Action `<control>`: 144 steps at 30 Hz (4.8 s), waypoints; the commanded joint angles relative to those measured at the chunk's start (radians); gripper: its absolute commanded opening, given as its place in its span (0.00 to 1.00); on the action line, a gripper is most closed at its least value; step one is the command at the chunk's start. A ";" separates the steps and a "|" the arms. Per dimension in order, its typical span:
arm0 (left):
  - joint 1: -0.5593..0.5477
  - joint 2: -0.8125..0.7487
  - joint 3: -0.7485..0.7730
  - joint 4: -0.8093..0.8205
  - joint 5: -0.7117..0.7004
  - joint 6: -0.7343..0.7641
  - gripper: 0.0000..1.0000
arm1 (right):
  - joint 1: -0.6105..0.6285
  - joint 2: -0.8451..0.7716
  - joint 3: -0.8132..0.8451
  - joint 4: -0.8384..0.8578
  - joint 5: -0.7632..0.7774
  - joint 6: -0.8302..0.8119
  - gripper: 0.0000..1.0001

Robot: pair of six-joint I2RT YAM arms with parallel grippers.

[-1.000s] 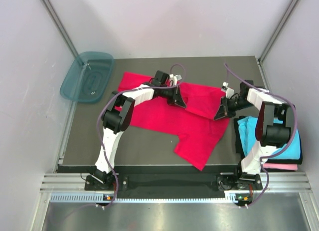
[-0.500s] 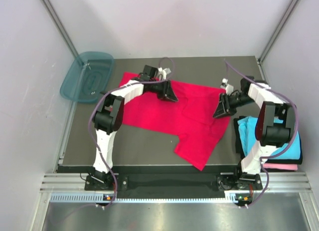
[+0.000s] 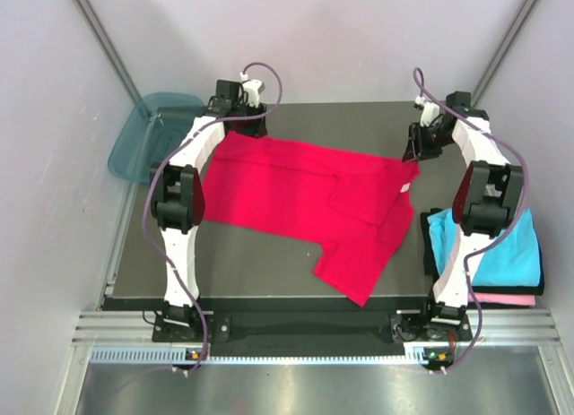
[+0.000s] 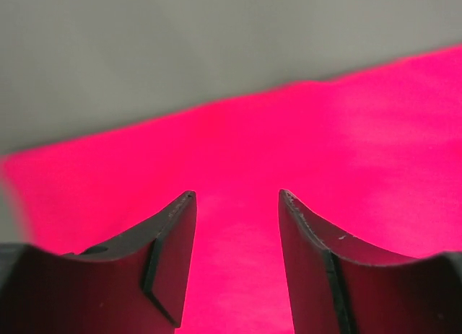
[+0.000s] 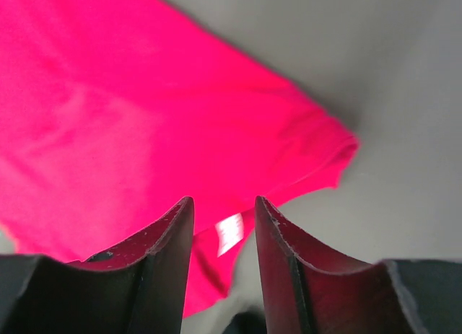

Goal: Fold and stack the t-shirts
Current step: Fold the tshirt

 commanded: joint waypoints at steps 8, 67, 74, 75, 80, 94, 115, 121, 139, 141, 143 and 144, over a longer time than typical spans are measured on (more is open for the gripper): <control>0.056 0.151 0.108 -0.019 -0.227 0.167 0.54 | -0.014 0.140 0.134 0.062 0.151 0.014 0.41; 0.039 0.259 0.371 0.212 -0.530 0.141 0.54 | 0.069 0.352 0.587 0.345 0.674 0.044 0.38; 0.025 -0.084 0.041 0.123 -0.383 0.153 0.55 | 0.074 -0.033 0.156 0.220 0.145 -0.175 0.41; 0.025 -0.122 -0.005 0.113 -0.336 0.159 0.55 | 0.080 -0.138 0.081 0.200 0.098 -0.216 0.41; 0.028 -0.309 -0.215 -0.018 -0.238 0.113 0.55 | 0.178 -0.408 -0.367 0.144 0.009 -0.451 0.41; 0.060 -0.766 -0.761 -0.134 -0.113 0.041 0.47 | 0.542 -1.085 -1.079 0.125 0.182 -0.661 0.42; 0.157 -0.844 -0.930 -0.129 -0.150 0.016 0.46 | 0.557 -1.019 -1.187 0.078 0.200 -0.861 0.40; 0.179 -0.840 -0.943 -0.120 -0.151 0.010 0.46 | 0.566 -0.947 -1.177 0.080 0.185 -0.872 0.38; 0.258 -0.852 -1.022 -0.177 -0.040 -0.114 0.49 | 0.597 -0.898 -1.191 0.128 0.216 -0.842 0.02; 0.274 -0.857 -1.033 -0.196 -0.020 -0.131 0.49 | 0.597 -0.947 -1.158 0.092 0.213 -0.821 0.00; 0.284 -0.849 -1.024 -0.219 -0.018 -0.151 0.49 | 0.595 -1.007 -1.136 0.042 0.213 -0.810 0.00; 0.292 -0.832 -1.018 -0.224 0.000 -0.155 0.49 | 0.595 -1.027 -1.121 0.026 0.216 -0.807 0.00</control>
